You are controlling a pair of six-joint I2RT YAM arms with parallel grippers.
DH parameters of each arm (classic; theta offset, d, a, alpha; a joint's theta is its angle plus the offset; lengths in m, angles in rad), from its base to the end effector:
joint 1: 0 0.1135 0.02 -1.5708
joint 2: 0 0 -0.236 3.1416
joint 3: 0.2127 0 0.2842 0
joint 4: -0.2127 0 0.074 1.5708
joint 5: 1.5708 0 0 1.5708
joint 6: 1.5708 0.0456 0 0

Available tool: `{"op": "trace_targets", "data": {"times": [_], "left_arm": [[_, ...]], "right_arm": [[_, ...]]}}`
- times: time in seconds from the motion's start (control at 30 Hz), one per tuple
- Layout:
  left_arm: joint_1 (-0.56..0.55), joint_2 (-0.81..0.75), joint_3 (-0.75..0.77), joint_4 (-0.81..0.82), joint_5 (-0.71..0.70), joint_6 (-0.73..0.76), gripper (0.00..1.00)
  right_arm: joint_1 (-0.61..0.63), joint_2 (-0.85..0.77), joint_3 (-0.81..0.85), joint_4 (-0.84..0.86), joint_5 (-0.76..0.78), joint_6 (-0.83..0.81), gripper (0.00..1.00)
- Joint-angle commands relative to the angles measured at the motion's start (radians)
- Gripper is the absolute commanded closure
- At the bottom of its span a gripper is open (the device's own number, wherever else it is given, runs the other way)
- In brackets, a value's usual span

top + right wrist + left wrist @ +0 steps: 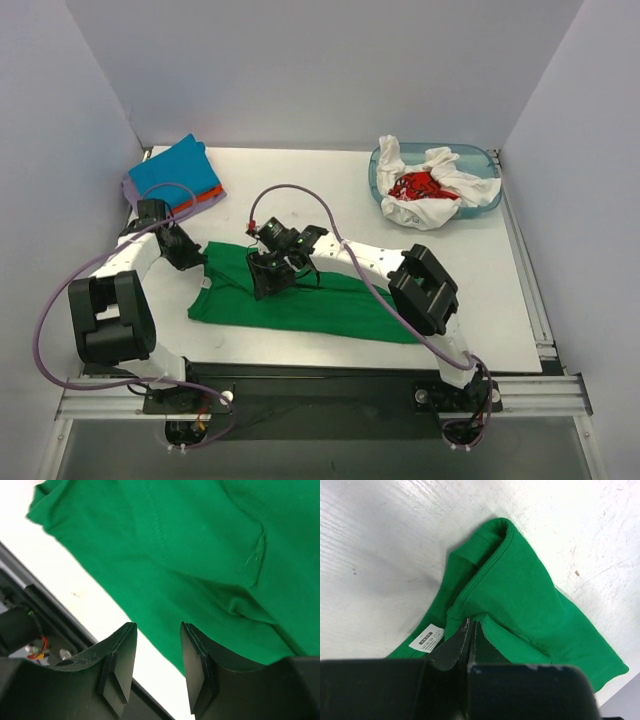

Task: Fold and stack the t-shirts
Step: Fold the other side of the tshirt into a rectangle

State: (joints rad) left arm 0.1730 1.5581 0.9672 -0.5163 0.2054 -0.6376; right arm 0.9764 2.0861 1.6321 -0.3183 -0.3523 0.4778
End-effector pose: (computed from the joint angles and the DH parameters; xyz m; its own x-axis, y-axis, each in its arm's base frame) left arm 0.3308 0.0484 0.1384 -0.6612 -0.7071 -0.2507 -0.5877 0.6959 -0.4128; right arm 0.2647 0.4197 0.1694 -0.7682 -0.3658 -0.5254 -0.6337 0.5507 0.5432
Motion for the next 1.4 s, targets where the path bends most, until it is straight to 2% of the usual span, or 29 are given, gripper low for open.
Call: {"op": "trace_targets", "data": {"times": [0.0,0.67,0.77,0.97,1.2,1.37], "left_arm": [[0.010,0.019,0.033,0.038,0.032,0.038,1.00],[0.014,0.026,0.041,0.038,0.066,0.049,1.00],[0.014,0.019,0.034,0.033,0.063,0.050,1.00],[0.014,-0.015,0.005,0.025,0.065,0.055,1.00],[0.014,-0.124,-0.039,-0.001,0.046,0.052,1.00],[0.013,-0.242,-0.114,-0.005,0.040,0.024,1.00]], "right_arm": [[0.015,0.029,0.051,0.021,0.056,0.036,0.59],[0.030,0.180,0.155,0.012,0.168,0.028,0.58],[0.034,0.192,0.173,-0.007,0.206,0.031,0.63],[0.035,0.206,0.210,-0.034,0.214,0.039,0.80],[0.035,0.123,0.193,-0.056,0.200,0.054,0.98],[0.033,0.065,0.150,-0.090,0.164,0.100,1.00]]}}
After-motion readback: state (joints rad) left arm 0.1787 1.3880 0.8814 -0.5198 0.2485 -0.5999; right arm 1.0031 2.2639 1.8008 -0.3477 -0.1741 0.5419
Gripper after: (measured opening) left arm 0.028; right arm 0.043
